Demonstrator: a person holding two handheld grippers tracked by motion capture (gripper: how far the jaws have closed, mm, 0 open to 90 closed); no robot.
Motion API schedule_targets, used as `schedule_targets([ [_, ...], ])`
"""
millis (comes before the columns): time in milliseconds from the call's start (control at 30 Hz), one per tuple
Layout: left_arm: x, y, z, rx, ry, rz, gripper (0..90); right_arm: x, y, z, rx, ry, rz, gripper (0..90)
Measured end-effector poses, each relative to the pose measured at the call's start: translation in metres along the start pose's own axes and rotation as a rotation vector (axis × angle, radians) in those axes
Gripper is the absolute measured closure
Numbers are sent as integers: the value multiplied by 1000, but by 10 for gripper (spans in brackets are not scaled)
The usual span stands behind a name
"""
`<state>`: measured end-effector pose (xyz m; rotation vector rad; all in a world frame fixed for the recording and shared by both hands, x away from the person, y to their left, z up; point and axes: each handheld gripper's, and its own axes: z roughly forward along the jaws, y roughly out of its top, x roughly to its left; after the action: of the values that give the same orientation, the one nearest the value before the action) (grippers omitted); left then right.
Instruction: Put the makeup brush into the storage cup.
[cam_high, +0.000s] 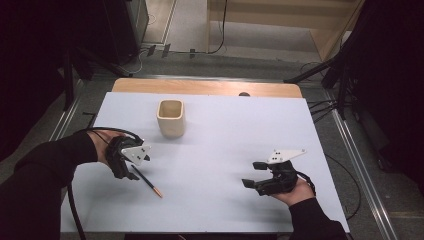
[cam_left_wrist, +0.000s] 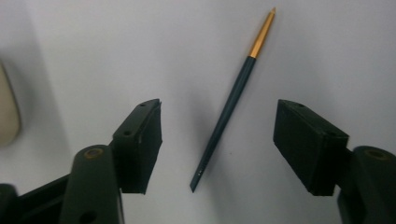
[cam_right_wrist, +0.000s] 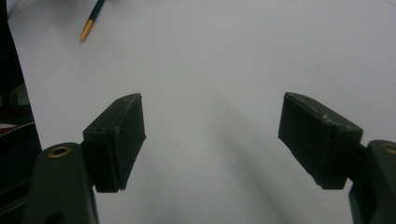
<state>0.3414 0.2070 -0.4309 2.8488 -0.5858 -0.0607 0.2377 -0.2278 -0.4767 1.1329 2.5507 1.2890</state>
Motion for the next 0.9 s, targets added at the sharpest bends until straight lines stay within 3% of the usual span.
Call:
schedule_targets([
  [133, -1, -1, 6, 41, -9, 18, 314, 0, 0, 0, 2, -1, 1, 236],
  [467, 3, 3, 10, 31, 21, 24, 370, 0, 0, 0, 6, 0, 1, 237],
  [900, 4, 9, 25, 39, -23, 41, 396, 0, 0, 0, 11, 0, 2, 238],
])
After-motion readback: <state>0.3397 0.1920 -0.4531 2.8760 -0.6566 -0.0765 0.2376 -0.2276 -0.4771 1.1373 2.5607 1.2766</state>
